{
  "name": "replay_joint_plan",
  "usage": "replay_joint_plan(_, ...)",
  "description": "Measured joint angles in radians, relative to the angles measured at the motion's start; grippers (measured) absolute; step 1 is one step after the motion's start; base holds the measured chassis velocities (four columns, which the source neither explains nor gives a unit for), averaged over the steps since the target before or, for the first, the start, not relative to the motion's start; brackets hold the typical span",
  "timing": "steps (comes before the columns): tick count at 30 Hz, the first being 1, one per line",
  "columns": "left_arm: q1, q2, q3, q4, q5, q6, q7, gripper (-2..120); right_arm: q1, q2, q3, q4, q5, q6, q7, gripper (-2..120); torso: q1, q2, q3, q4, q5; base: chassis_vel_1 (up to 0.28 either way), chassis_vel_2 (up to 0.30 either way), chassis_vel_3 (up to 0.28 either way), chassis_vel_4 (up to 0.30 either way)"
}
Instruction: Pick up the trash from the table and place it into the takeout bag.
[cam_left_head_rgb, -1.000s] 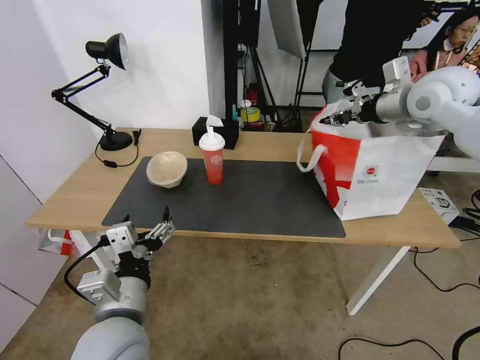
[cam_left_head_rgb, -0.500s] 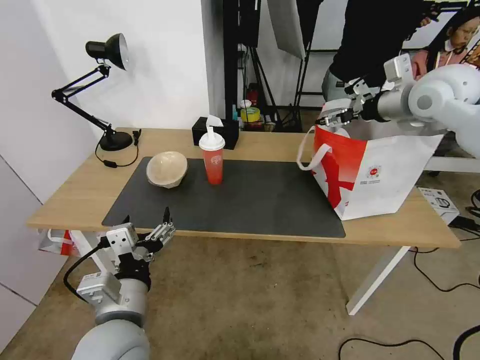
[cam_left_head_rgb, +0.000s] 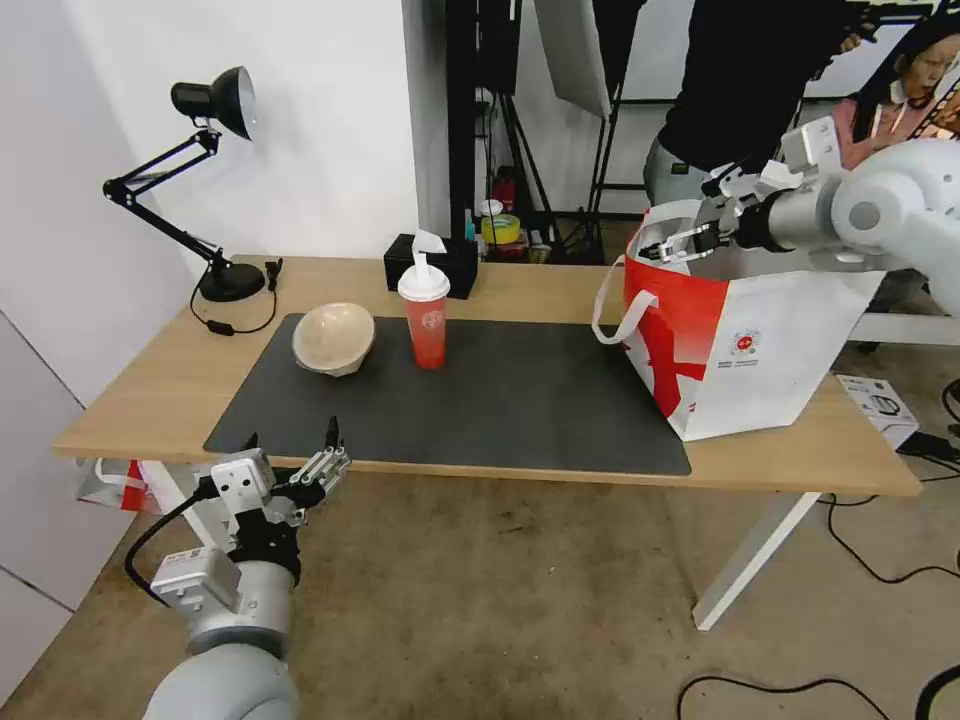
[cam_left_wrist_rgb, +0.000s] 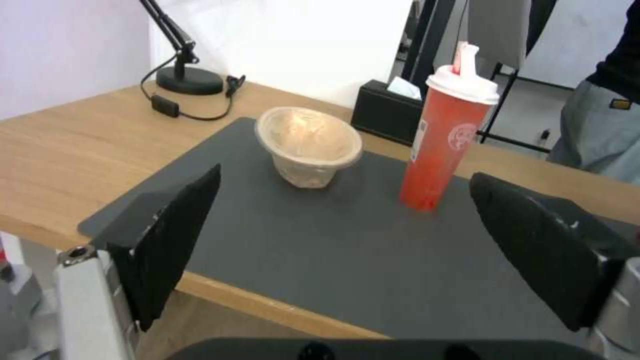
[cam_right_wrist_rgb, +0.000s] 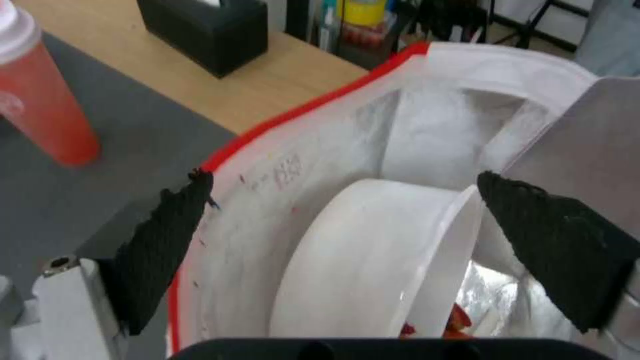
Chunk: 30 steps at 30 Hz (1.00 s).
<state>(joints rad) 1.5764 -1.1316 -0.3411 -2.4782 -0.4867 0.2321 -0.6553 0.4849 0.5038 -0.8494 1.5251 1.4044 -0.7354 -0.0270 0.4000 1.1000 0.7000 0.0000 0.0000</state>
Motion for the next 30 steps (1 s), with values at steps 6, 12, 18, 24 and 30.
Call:
replay_joint_plan(6,0.001,0.003,-0.002,-0.003,0.000,0.000,0.000,100,-0.027,-0.012,0.068,0.014,0.002,0.000,-0.005,100,0.000,0.000,0.000,0.0000,0.0000,0.000,0.000,0.000,0.000)
replay_joint_plan(12,0.000,0.008,-0.002,-0.003,0.000,0.000,0.000,100,-0.063,-0.021,0.160,0.033,0.002,0.000,-0.006,100,0.000,0.000,0.000,0.0000,0.0001,0.000,0.000,0.000,0.000)
replay_joint_plan(18,-0.004,0.017,-0.003,-0.005,-0.004,0.000,0.000,100,-0.155,-0.044,0.363,0.131,-0.011,0.006,0.031,100,0.000,0.000,0.000,0.0000,0.0000,0.000,0.000,0.000,0.000)
replay_joint_plan(24,-0.007,0.022,-0.006,-0.005,-0.007,0.001,-0.001,100,-0.233,-0.088,0.470,0.252,-0.042,0.071,0.090,100,0.000,0.000,0.000,0.0001,-0.0002,0.000,0.000,0.000,0.000)
replay_joint_plan(30,0.001,0.024,-0.012,-0.011,-0.007,0.001,-0.002,100,-0.607,-0.194,0.690,0.501,-0.144,0.404,0.271,100,0.000,0.000,0.000,-0.0003,0.0005,0.000,0.000,0.000,0.000)
